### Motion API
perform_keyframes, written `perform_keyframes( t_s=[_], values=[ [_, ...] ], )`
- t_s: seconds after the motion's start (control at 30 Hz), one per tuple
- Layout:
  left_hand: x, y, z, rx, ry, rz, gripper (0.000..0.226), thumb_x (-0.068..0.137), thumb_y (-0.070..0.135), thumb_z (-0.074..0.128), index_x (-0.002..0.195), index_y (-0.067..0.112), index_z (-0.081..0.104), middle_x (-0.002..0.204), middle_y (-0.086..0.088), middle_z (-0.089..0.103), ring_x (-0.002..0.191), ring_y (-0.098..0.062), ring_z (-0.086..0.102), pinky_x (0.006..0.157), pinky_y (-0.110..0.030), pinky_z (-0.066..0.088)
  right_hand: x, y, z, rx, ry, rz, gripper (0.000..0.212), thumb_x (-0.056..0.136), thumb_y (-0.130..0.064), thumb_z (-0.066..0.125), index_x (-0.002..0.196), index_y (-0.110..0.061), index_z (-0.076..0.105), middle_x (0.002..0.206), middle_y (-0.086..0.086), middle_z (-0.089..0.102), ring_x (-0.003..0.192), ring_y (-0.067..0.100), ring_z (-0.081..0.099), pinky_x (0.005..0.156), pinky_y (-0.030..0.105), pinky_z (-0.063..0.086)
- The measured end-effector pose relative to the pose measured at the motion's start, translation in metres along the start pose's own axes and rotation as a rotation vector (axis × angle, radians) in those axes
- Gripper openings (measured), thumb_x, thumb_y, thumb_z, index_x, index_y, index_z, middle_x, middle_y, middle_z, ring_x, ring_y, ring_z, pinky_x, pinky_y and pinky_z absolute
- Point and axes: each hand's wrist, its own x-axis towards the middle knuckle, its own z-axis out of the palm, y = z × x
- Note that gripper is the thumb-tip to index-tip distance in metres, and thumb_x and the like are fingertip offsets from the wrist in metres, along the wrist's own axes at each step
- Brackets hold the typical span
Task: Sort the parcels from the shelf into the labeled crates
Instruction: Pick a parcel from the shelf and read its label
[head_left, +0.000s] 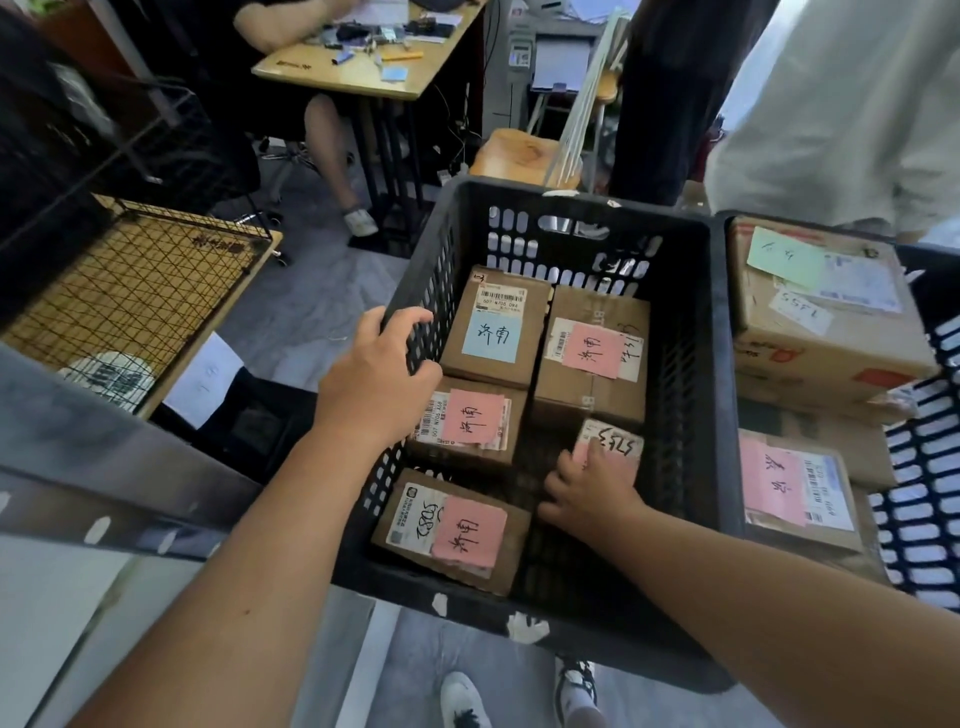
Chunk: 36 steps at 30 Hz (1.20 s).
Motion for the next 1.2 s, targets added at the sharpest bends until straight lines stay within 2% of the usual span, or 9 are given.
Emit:
perform_keyframes(
  t_s=[0.1,0.17,0.3,0.4,0.57,0.7,0.93,1.1,1.2],
  values=[
    [-0.001,0.0,0.0,-0.007,0.006,0.002,0.054,0.1,0.036,0.056,0.151,0.043,0.041,0.166,0.001,0.033,0.123,-0.032,0.057,0.097,-0.046,0.049,-0.006,-0.003,-0.009,0.022,-0.07,-0.003,0.08,0.098,-0.023,0.066,0.164,-0.023,0.021,0.171,0.019,0.011,0.157,0.047,0.002,0.117,0.078,0.009],
    [-0.001,0.0,0.0,-0.011,0.006,0.006,0.054,0.1,0.038,0.057,0.151,0.043,0.042,0.165,0.001,0.034,0.122,-0.031,0.059,0.098,-0.046,0.049,-0.013,-0.004,-0.026,0.134,-0.039,-0.001,0.076,0.097,-0.023,0.066,0.163,-0.019,0.027,0.169,0.019,0.02,0.157,0.046,0.008,0.119,0.076,0.007],
    [0.0,-0.001,0.0,-0.023,-0.001,0.004,0.053,0.1,0.038,0.056,0.151,0.042,0.042,0.164,0.003,0.034,0.121,-0.028,0.058,0.091,-0.039,0.041,-0.017,-0.028,-0.055,0.516,0.281,0.037,0.058,0.096,-0.03,0.068,0.147,-0.015,0.046,0.144,0.015,0.051,0.132,0.038,0.048,0.109,0.061,0.039],
    [0.0,-0.002,0.0,-0.034,0.0,-0.001,0.053,0.1,0.035,0.056,0.151,0.043,0.043,0.164,0.005,0.034,0.112,-0.022,0.055,0.088,-0.035,0.038,-0.006,-0.047,-0.061,0.633,0.419,0.01,0.064,0.097,-0.048,0.063,0.148,-0.018,0.038,0.14,0.015,0.049,0.121,0.036,0.052,0.095,0.054,0.049],
    [0.0,-0.002,0.0,-0.047,-0.001,0.009,0.052,0.1,0.035,0.057,0.15,0.041,0.044,0.16,0.006,0.038,0.102,-0.014,0.046,0.086,-0.035,0.038,0.026,-0.052,-0.052,0.433,0.377,-0.061,0.089,0.095,-0.063,0.057,0.158,-0.024,0.009,0.162,0.026,0.02,0.131,0.05,0.044,0.09,0.061,0.051],
    [0.0,-0.002,0.0,-0.05,0.008,-0.003,0.051,0.099,0.036,0.057,0.149,0.042,0.046,0.157,0.007,0.041,0.1,-0.016,0.048,0.086,-0.035,0.039,0.041,-0.055,-0.043,0.488,0.354,-0.077,0.095,0.092,-0.066,0.059,0.159,-0.029,0.002,0.166,0.024,0.011,0.134,0.049,0.041,0.092,0.059,0.051],
    [0.001,-0.006,0.003,-0.023,0.008,-0.015,0.048,0.098,0.04,0.055,0.145,0.047,0.046,0.164,0.003,0.037,0.121,-0.029,0.06,0.093,-0.042,0.048,0.042,-0.06,-0.035,0.573,0.428,-0.004,0.09,0.089,-0.059,0.064,0.155,-0.024,0.015,0.158,0.023,0.023,0.128,0.045,0.042,0.092,0.059,0.05],
    [0.001,-0.005,0.003,-0.027,0.024,0.003,0.046,0.098,0.04,0.056,0.143,0.046,0.048,0.157,0.005,0.041,0.112,-0.025,0.06,0.088,-0.04,0.048,0.037,-0.054,-0.038,0.536,0.485,0.071,0.087,0.086,-0.057,0.061,0.152,-0.012,0.026,0.142,0.022,0.035,0.118,0.041,0.044,0.087,0.055,0.047],
    [0.001,-0.006,0.003,-0.029,0.022,0.0,0.046,0.099,0.039,0.057,0.144,0.044,0.048,0.155,0.006,0.043,0.108,-0.025,0.06,0.087,-0.04,0.049,0.039,-0.053,-0.036,0.417,0.533,0.054,0.075,0.088,-0.054,0.056,0.141,-0.003,0.044,0.123,0.021,0.05,0.106,0.037,0.046,0.084,0.052,0.043]
  ],
)
